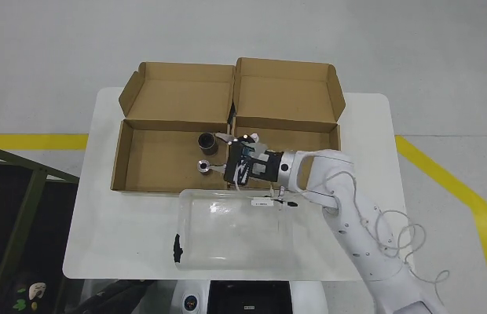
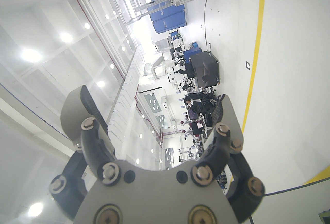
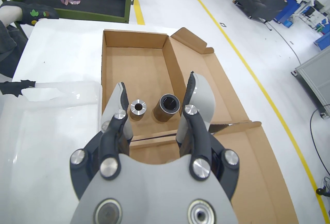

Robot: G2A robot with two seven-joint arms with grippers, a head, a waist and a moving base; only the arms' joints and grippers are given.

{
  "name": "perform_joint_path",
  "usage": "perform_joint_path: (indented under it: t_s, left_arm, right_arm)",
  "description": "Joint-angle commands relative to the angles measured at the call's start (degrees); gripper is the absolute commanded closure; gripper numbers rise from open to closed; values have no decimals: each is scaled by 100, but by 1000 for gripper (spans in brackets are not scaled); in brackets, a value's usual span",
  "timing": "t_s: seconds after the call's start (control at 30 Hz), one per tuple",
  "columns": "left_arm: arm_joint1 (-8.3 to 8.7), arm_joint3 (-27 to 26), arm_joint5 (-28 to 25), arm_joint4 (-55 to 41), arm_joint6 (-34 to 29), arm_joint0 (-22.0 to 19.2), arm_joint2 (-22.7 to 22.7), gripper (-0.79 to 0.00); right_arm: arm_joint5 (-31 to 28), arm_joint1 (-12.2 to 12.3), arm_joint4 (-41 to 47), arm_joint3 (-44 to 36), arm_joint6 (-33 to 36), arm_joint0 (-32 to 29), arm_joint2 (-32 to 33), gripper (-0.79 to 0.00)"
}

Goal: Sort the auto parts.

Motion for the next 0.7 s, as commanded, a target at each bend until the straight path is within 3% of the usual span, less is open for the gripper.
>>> perform_joint_path:
  t_s: [0.0, 0.1, 0.27, 0.67]
  left_arm:
    - [0, 0, 0, 0, 0, 0, 0, -785]
    - [0, 0, 0, 0, 0, 0, 0, -785]
    - [0, 0, 0, 0, 0, 0, 0, -785]
    - [0, 0, 0, 0, 0, 0, 0, -785]
  right_arm:
    - [-52, 70, -54, -225, -154, -296, 304, -416]
    - [11, 179, -207, -529, -372, -770, 838, -422]
    - [113, 318, -379, -962, -712, -1455, 1586, -511]
    - [139, 530, -347, -1407, -1208, -2595, 2901, -619]
